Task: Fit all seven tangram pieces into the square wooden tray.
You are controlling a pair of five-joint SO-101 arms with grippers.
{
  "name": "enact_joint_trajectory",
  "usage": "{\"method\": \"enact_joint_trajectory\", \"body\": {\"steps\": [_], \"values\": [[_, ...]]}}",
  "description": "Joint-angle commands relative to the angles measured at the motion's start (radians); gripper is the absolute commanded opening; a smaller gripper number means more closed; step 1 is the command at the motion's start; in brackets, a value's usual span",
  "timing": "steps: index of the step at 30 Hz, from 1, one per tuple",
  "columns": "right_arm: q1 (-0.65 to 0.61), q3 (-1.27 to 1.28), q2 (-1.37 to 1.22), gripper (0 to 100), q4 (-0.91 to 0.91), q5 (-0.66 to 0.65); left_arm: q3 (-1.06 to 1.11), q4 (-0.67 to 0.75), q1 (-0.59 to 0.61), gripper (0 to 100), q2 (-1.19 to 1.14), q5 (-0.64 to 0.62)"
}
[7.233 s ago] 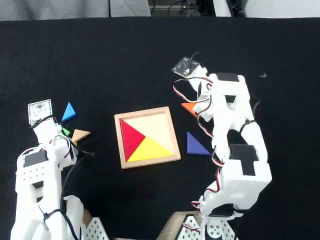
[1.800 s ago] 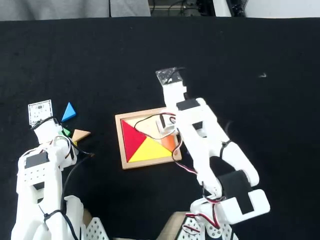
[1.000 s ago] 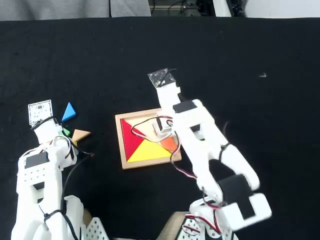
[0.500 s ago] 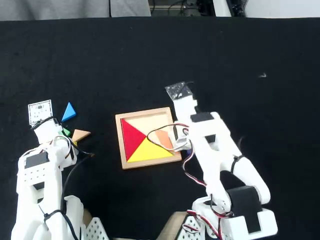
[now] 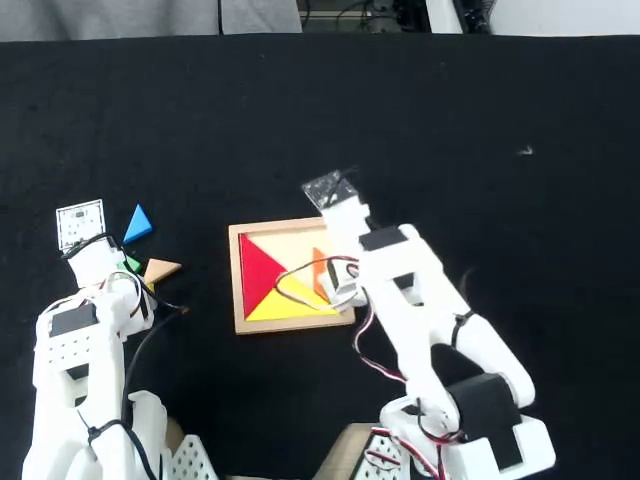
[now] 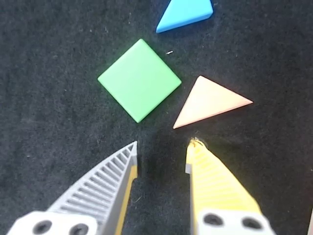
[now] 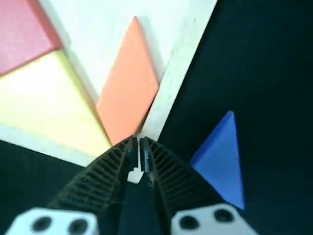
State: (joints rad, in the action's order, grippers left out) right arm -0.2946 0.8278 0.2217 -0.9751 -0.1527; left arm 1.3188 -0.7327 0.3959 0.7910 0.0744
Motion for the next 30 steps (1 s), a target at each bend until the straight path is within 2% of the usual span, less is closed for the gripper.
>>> {"method": "enact_joint_trajectory", "body": {"steps": [1, 12, 20, 30], "values": [[0.031, -0.104, 0.030, 1.1, -0.012, 0.000, -0.010, 0.012, -0.013, 17, 0.017, 0.003], [-0.114, -0.260, -0.047, 1.1, 0.123, 0.002, -0.010, 0.012, -0.013, 17, 0.017, 0.003], [-0.097, -0.423, -0.323, 1.1, 0.118, -0.003, -0.010, 0.012, -0.013, 17, 0.017, 0.003], [-0.097, -0.415, -0.360, 1.1, 0.048, -0.002, -0.010, 0.012, -0.013, 17, 0.017, 0.003]]}}
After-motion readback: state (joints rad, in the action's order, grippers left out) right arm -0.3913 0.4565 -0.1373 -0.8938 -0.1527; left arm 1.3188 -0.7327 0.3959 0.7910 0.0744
